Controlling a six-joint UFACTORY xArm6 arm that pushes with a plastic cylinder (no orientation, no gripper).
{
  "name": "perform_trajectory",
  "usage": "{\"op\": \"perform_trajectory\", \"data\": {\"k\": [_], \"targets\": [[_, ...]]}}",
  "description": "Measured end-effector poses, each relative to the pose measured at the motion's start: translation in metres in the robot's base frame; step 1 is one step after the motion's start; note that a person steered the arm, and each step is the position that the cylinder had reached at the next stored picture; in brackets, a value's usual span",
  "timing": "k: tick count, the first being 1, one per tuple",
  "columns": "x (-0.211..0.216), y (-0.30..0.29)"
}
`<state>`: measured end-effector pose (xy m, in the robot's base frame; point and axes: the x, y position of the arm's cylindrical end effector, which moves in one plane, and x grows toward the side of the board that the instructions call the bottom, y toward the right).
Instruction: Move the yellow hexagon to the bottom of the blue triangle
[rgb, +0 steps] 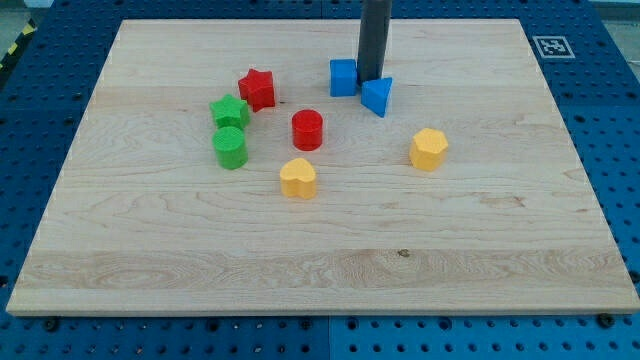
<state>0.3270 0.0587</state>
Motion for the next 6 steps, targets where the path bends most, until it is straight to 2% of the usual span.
{"op": "perform_trajectory", "data": {"k": [3,4,6], "targets": [[0.019,0.042],[0.021,0.087],[0.098,0.104]]}}
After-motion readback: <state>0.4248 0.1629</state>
